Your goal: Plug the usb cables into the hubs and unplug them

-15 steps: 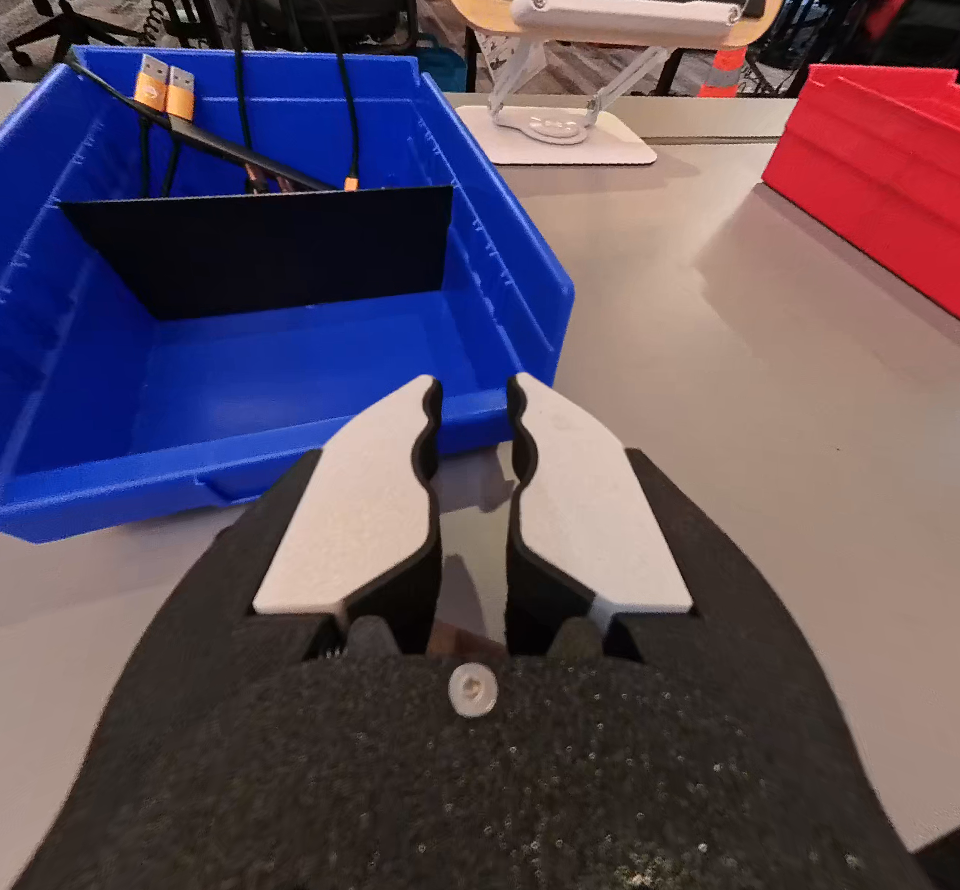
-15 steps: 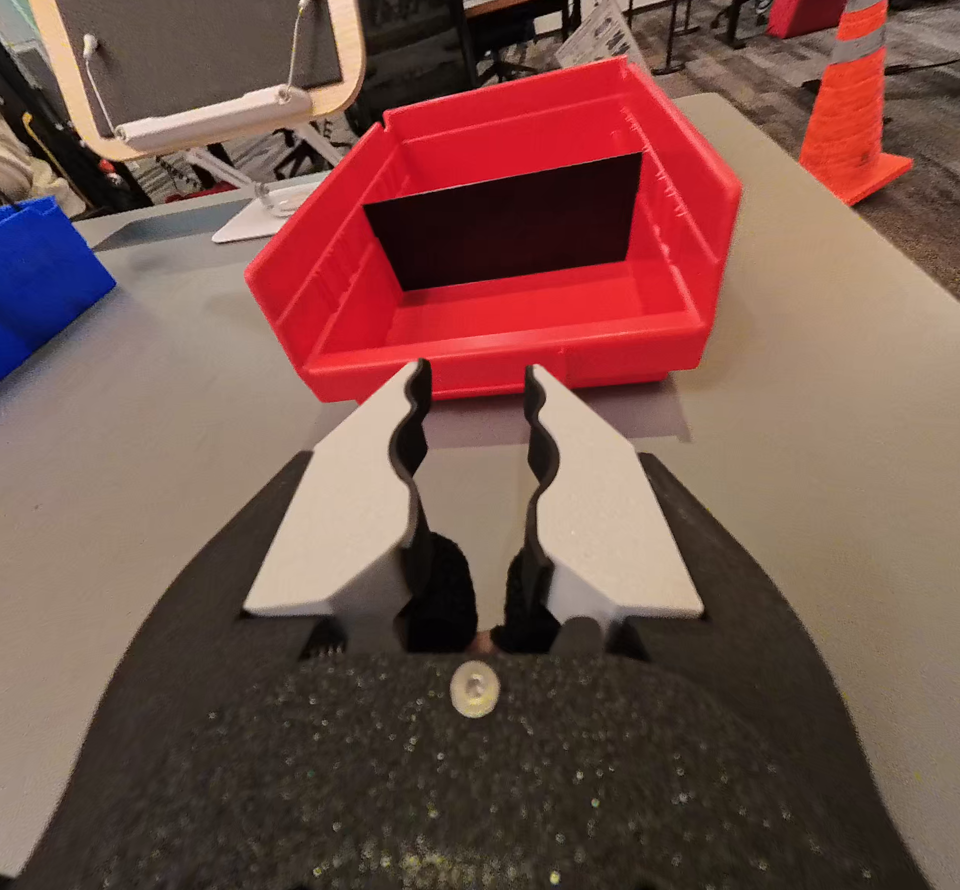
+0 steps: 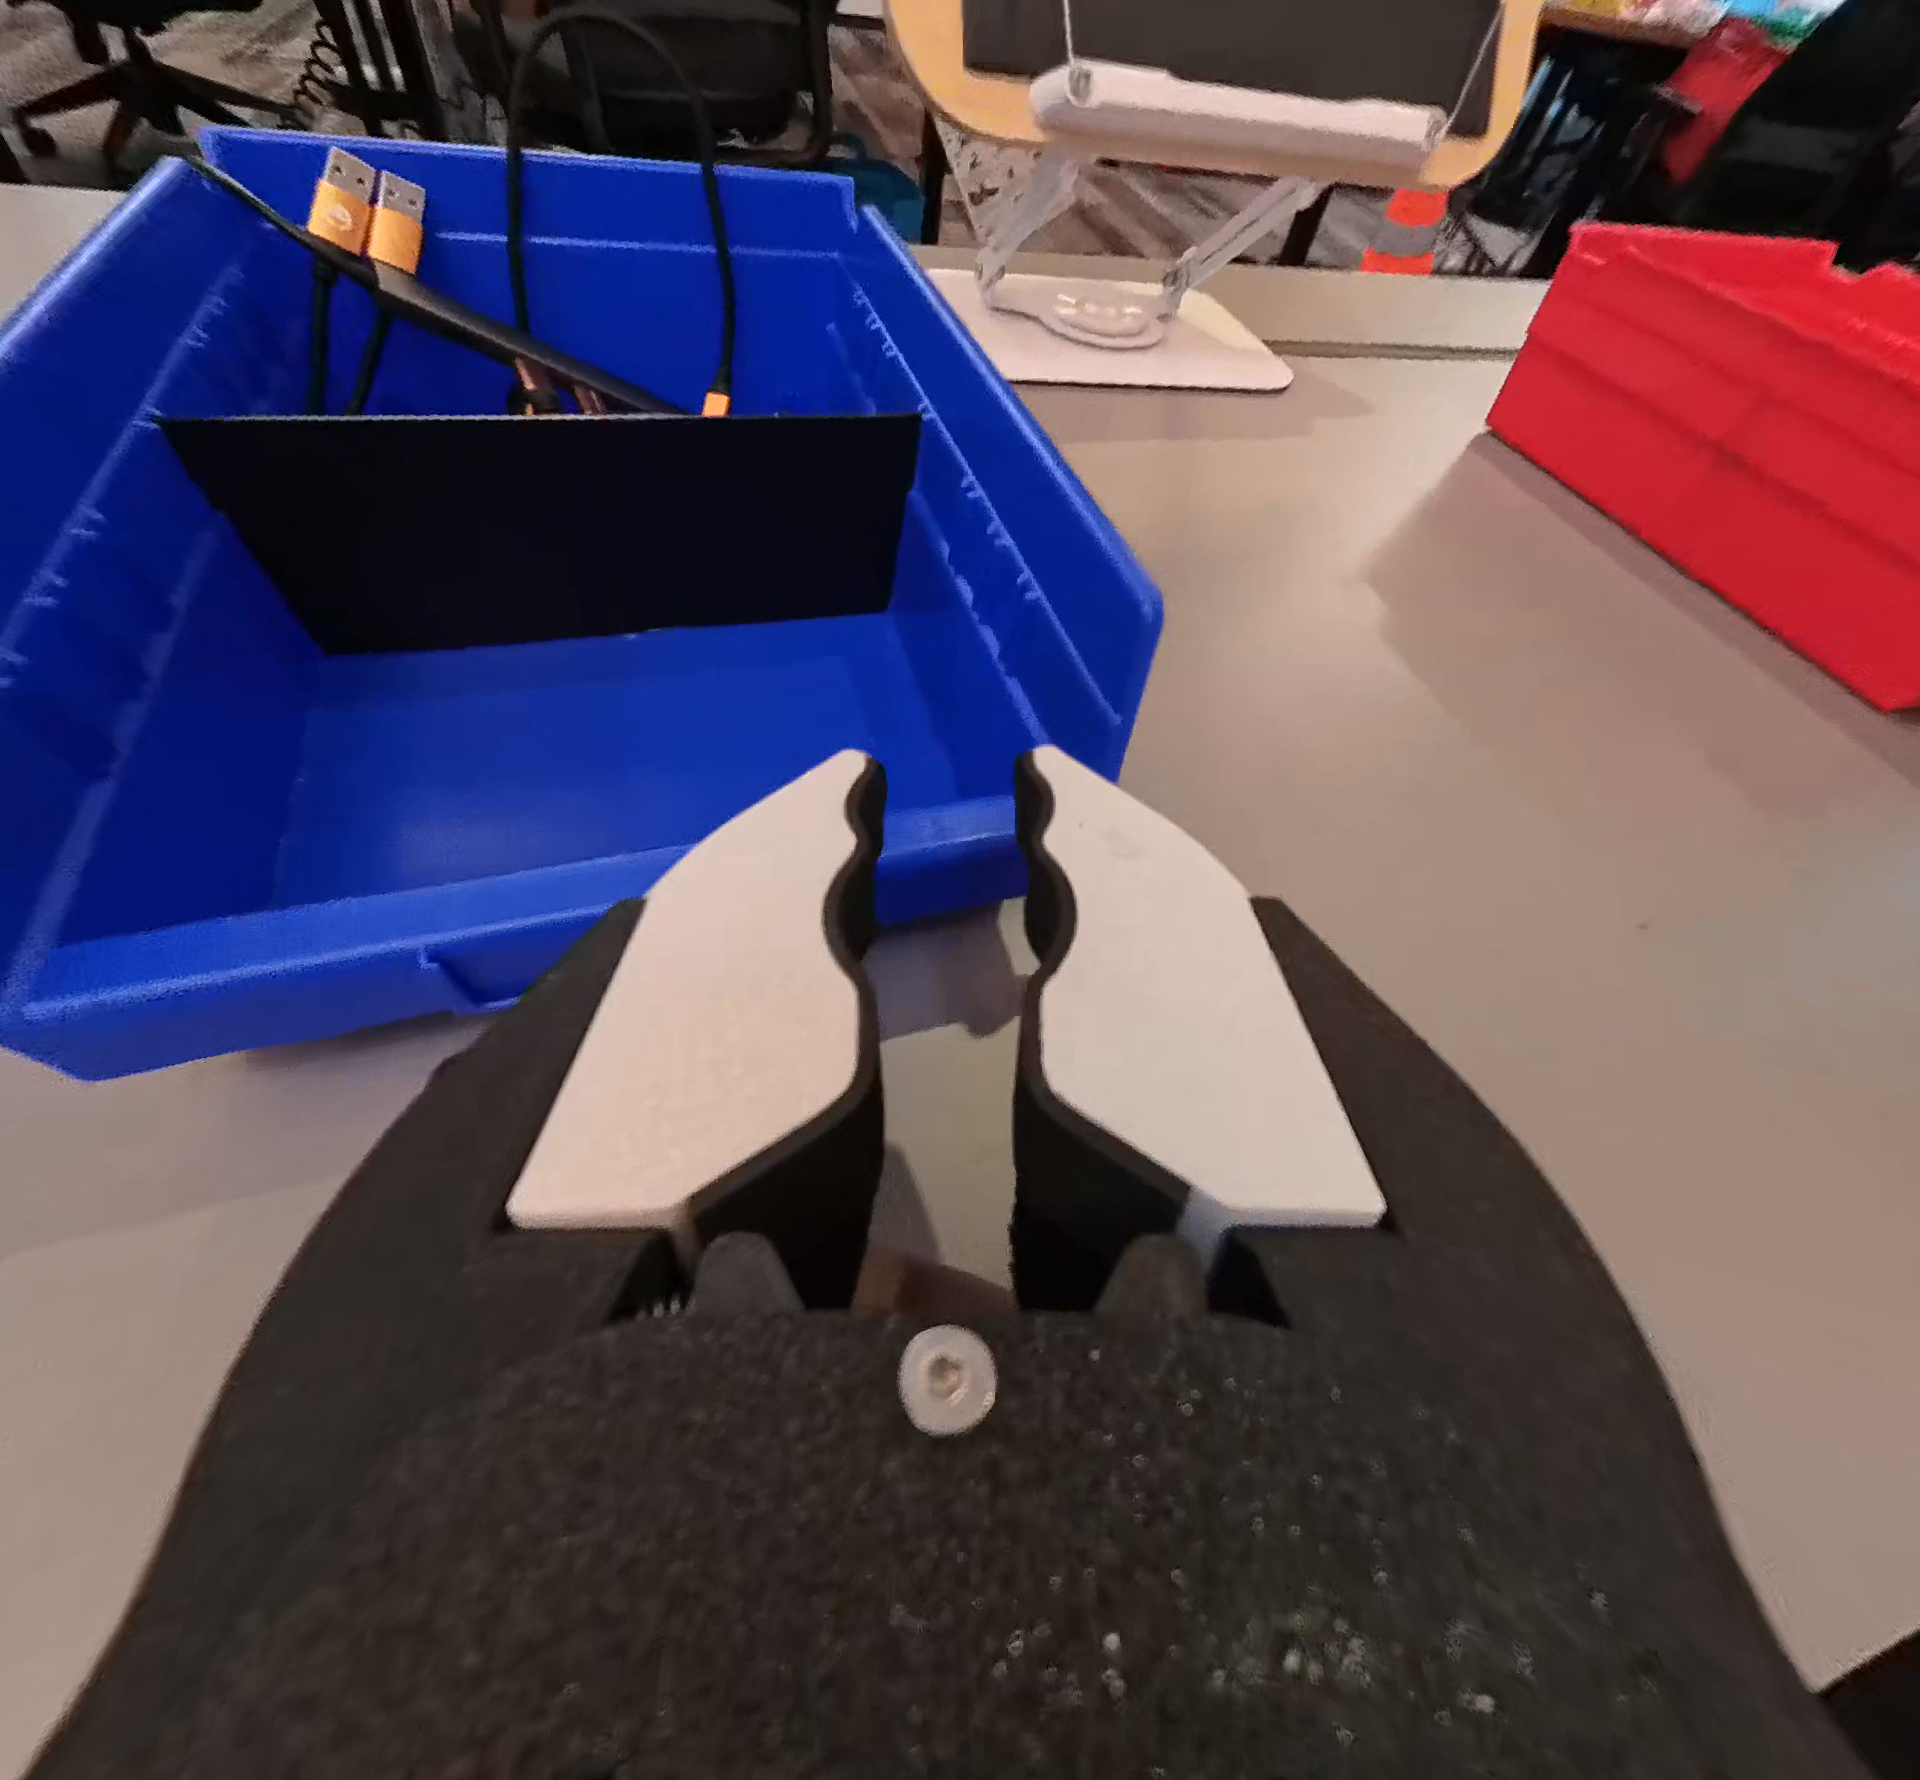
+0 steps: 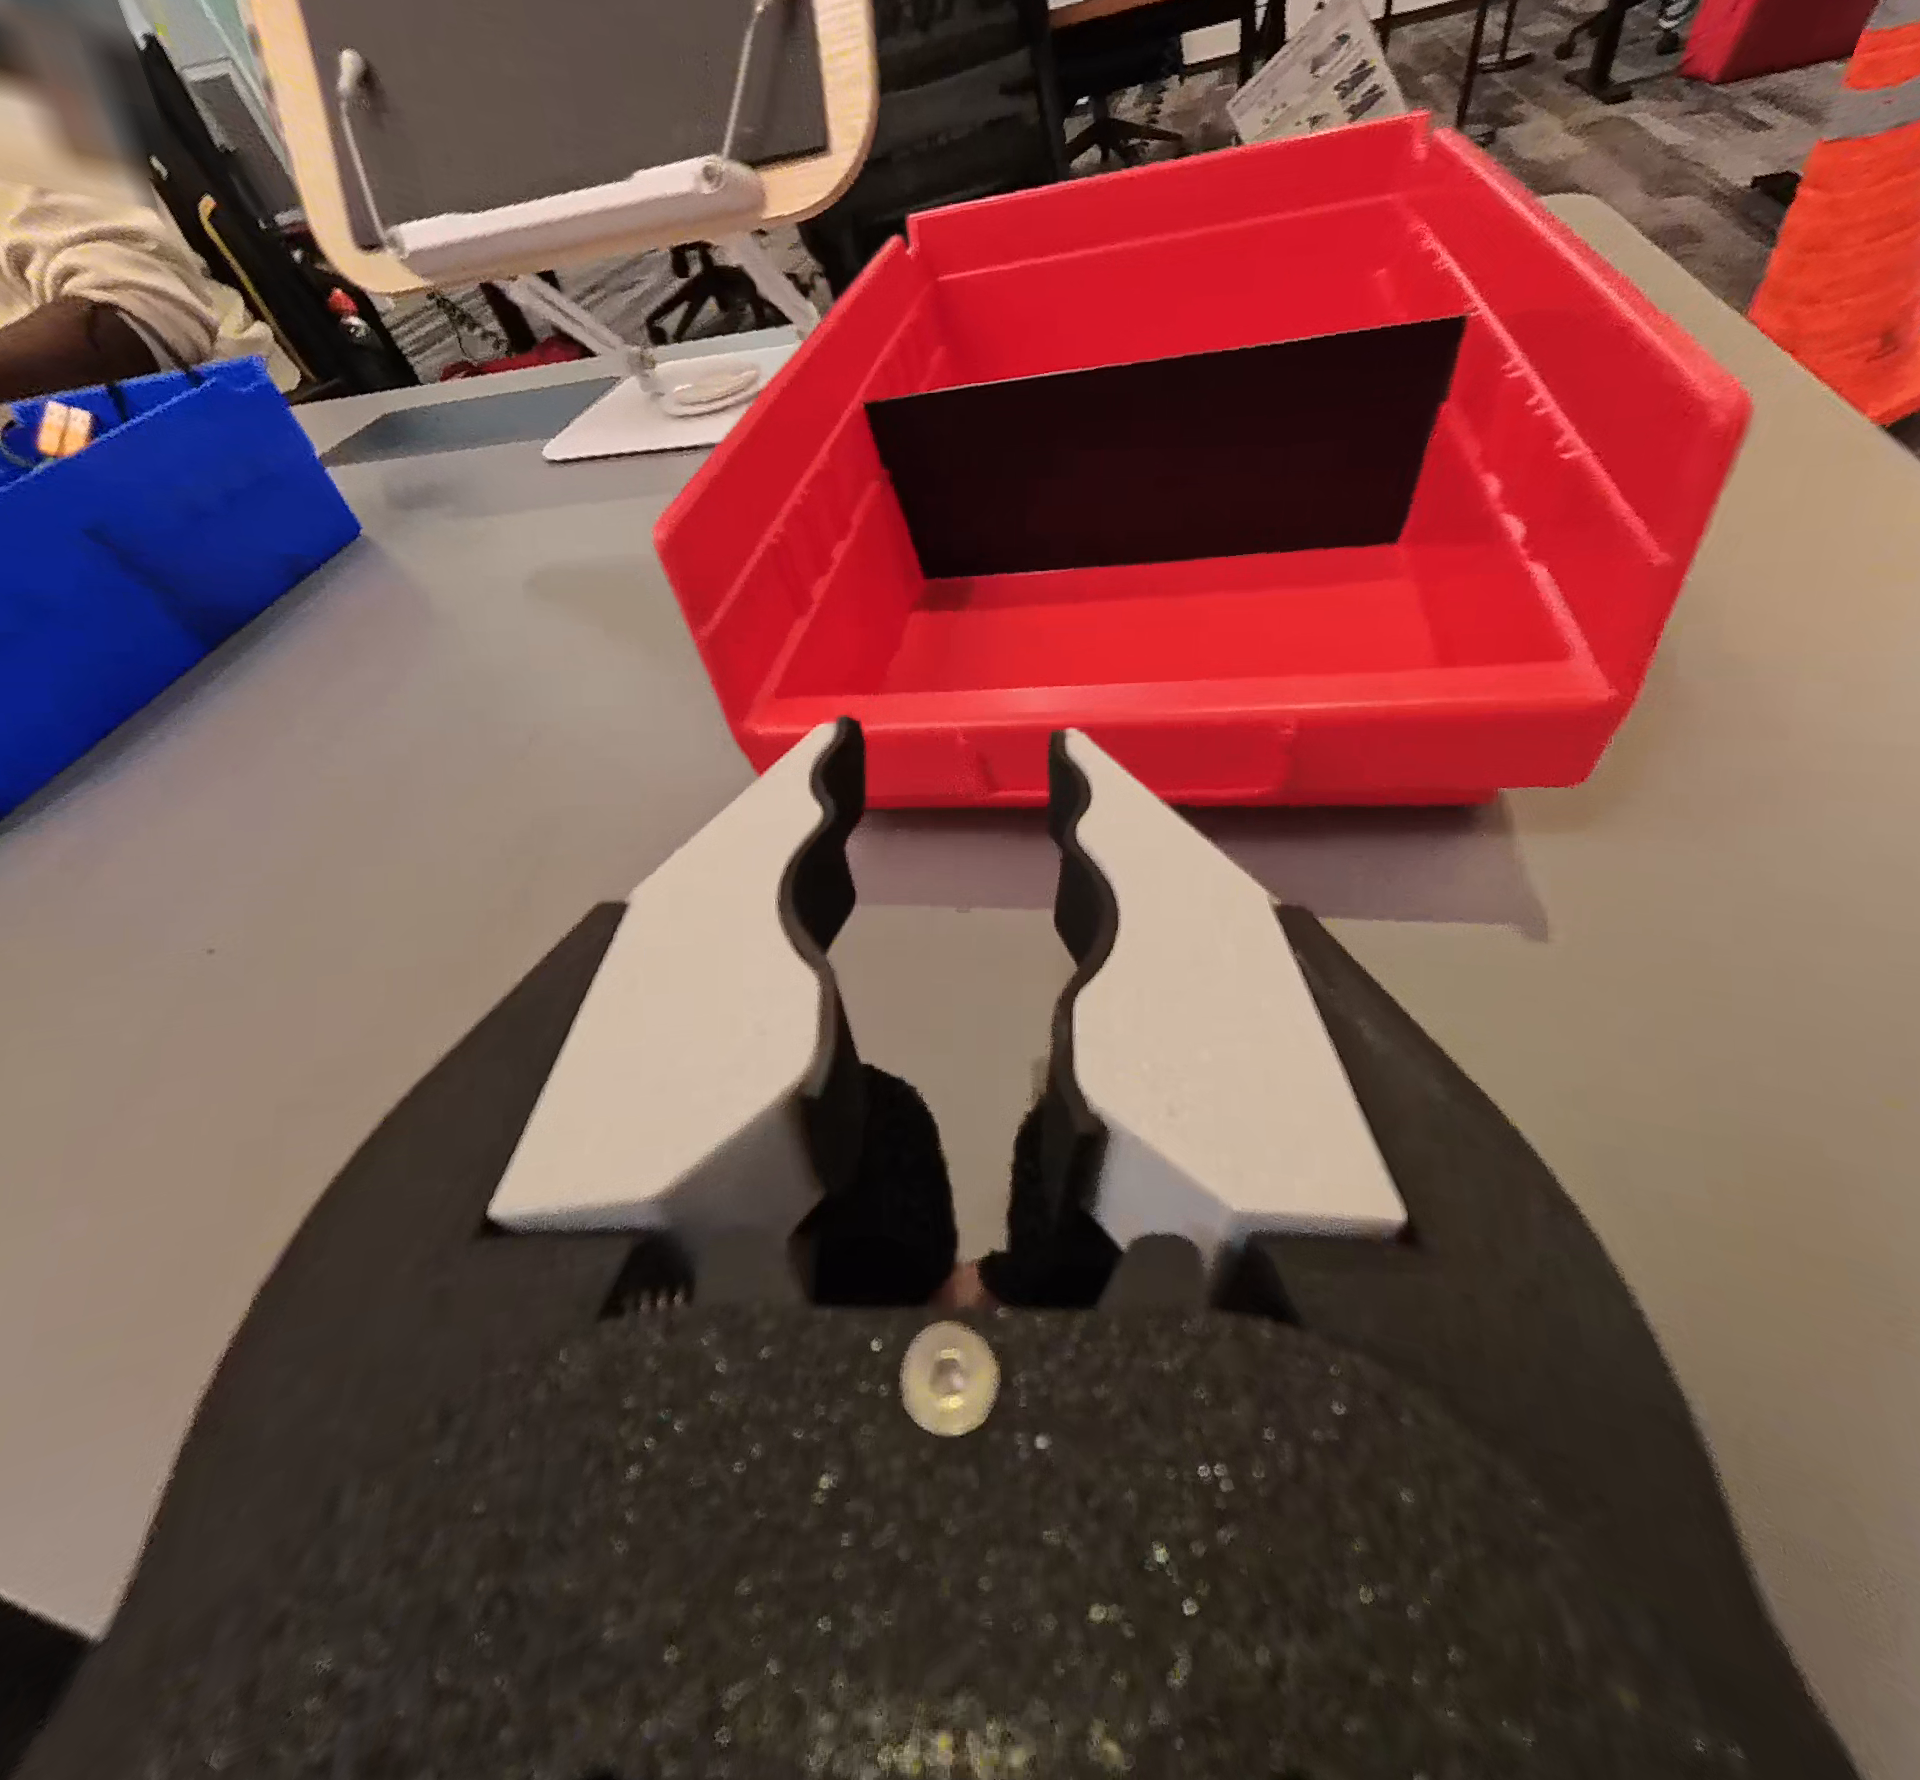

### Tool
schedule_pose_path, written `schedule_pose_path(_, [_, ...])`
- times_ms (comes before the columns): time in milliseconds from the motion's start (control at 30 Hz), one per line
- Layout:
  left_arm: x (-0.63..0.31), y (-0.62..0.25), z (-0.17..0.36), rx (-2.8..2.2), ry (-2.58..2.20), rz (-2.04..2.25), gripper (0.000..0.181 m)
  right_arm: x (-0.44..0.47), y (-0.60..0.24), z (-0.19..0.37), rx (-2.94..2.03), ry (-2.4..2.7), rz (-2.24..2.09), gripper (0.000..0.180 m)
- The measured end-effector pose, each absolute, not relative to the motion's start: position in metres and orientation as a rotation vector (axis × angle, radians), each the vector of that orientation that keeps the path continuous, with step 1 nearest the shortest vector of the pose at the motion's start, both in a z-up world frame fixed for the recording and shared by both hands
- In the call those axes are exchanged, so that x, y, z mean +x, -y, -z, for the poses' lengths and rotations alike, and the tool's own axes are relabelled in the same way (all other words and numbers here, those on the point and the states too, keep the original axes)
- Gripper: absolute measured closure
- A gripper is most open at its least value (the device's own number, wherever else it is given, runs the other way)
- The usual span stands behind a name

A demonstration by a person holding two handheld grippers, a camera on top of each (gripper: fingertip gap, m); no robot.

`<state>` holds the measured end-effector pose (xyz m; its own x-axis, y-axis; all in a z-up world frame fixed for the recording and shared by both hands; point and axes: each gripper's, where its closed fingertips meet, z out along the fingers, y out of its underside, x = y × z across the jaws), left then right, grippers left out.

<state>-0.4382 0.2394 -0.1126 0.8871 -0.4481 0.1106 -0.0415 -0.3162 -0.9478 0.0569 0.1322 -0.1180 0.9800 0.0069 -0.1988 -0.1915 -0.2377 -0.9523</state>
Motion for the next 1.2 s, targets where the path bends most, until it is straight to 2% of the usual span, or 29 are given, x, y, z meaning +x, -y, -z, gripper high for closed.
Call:
schedule_pose_path(500, [-0.432,-0.217,0.121,-1.910,-0.384,0.534,0.153,0.023,-0.143,0.120,-1.818,0.012,-0.184,0.144])
schedule_pose_path(600, [-0.420,-0.216,0.119,-1.893,-0.518,0.484,0.150,0.022,-0.146,0.120,-1.812,0.005,-0.192,0.144])
schedule_pose_path(667, [-0.401,-0.206,0.113,-1.882,-0.719,0.575,0.157,0.022,-0.148,0.122,-1.824,-0.006,-0.215,0.144])
schedule_pose_path(767, [-0.384,-0.208,0.084,-1.844,-0.998,0.725,0.152,0.022,-0.153,0.123,-1.828,-0.026,-0.261,0.144])
schedule_pose_path(967, [-0.429,-0.336,0.055,-1.979,-1.530,0.272,0.141,0.018,-0.162,0.125,-1.833,-0.066,-0.364,0.144])
schedule_pose_path(1067, [-0.471,-0.426,0.071,-2.106,-1.687,-0.146,0.134,0.012,-0.164,0.126,-1.844,-0.041,-0.361,0.144])
schedule_pose_path(1200, [-0.487,-0.475,0.112,-2.243,-1.856,-0.240,0.128,0.003,-0.163,0.127,-1.854,0.019,-0.317,0.143])
